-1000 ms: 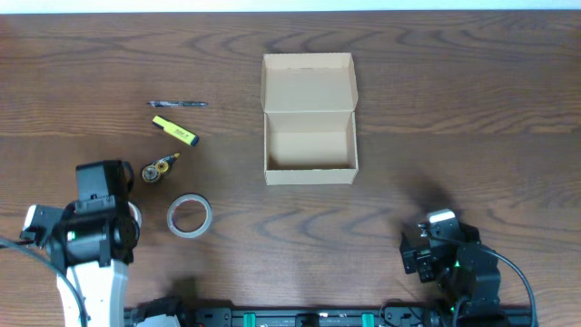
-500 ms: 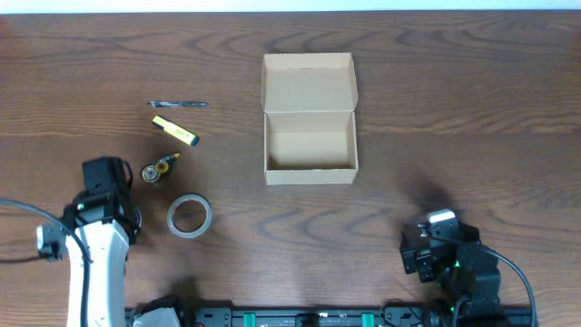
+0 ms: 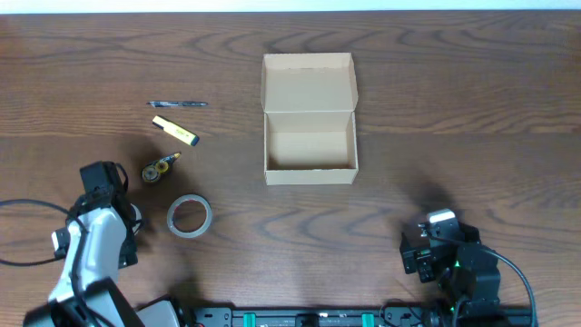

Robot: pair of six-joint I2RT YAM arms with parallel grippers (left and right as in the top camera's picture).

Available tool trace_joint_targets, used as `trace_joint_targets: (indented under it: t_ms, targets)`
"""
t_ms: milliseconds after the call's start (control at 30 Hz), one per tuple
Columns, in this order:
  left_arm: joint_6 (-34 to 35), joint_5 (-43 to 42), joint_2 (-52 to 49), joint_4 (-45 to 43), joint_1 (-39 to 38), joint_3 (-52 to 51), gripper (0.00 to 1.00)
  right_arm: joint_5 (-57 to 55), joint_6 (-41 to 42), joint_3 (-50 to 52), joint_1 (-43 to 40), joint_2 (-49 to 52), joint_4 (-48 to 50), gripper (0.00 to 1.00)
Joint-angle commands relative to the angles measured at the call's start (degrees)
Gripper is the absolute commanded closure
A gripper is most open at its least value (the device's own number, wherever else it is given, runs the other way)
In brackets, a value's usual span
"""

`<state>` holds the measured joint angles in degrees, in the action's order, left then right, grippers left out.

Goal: Pack container
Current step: 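Reach the left gripper to the white tape roll and grasp it, then carry the white tape roll into the box and release it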

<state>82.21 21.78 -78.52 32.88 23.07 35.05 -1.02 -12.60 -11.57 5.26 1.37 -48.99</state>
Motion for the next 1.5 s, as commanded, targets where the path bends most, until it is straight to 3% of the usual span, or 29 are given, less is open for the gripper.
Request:
trace_joint_targets:
  t_ms: [0, 67, 167, 333, 367, 400, 533, 800, 967, 1100, 1467]
  targets:
    - [-2.97, -1.53, -2.78, -2.34, 0.22, -0.39, 0.02, 0.39, -0.74, 0.39, -0.46, -0.35, -0.11, 0.01]
    - [-4.42, -2.4, -4.02, -4.02, 0.22, -0.39, 0.0, 0.39, -0.74, 0.39, -0.46, -0.35, -0.11, 0.01]
    - [-5.86, -3.65, -6.12, -6.03, 0.22, -0.39, 0.11, 0.39, -0.74, 0.39, -0.46, -0.35, -0.09, 0.01]
    - [-5.99, -5.77, -7.98, -6.58, 0.22, -0.39, 0.72, 0.39, -0.74, 0.39, -0.46, -0.35, -0.11, 0.01]
    - [-5.99, -5.79, -7.98, -6.62, 0.22, -0.37, 0.89, 0.39, -0.74, 0.39, -0.46, -0.35, -0.09, 0.01]
    - [-5.99, -5.79, -7.98, -6.62, 0.22, -0.37, 0.94, 0.39, -0.74, 0.39, -0.46, -0.35, -0.11, 0.01]
    - [-6.4, -6.21, -7.52, -6.6, 0.15, 0.85, 0.94, 0.39, -0.74, 0.39, -0.46, -0.35, -0.09, 0.01]
    - [-17.84, -7.23, 1.64, -2.51, -2.19, 10.29, 0.94, 0.39, -0.74, 0.39, -0.46, -0.35, -0.11, 0.01]
    - [-27.23, -8.31, 1.46, 0.83, -10.51, 22.43, 0.94, 0.39, -0.74, 0.39, -0.46, -0.35, -0.09, 0.01]
    - [-30.75, -8.37, -1.2, 1.81, -19.41, 31.23, 0.94, 0.39, -0.74, 0.39, -0.46, -0.35, -0.11, 0.01]
    - [-31.45, -14.29, -16.46, 3.08, -45.11, 46.88, 0.94, 0.39, -0.74, 0.39, -0.46, -0.35, -0.09, 0.01]
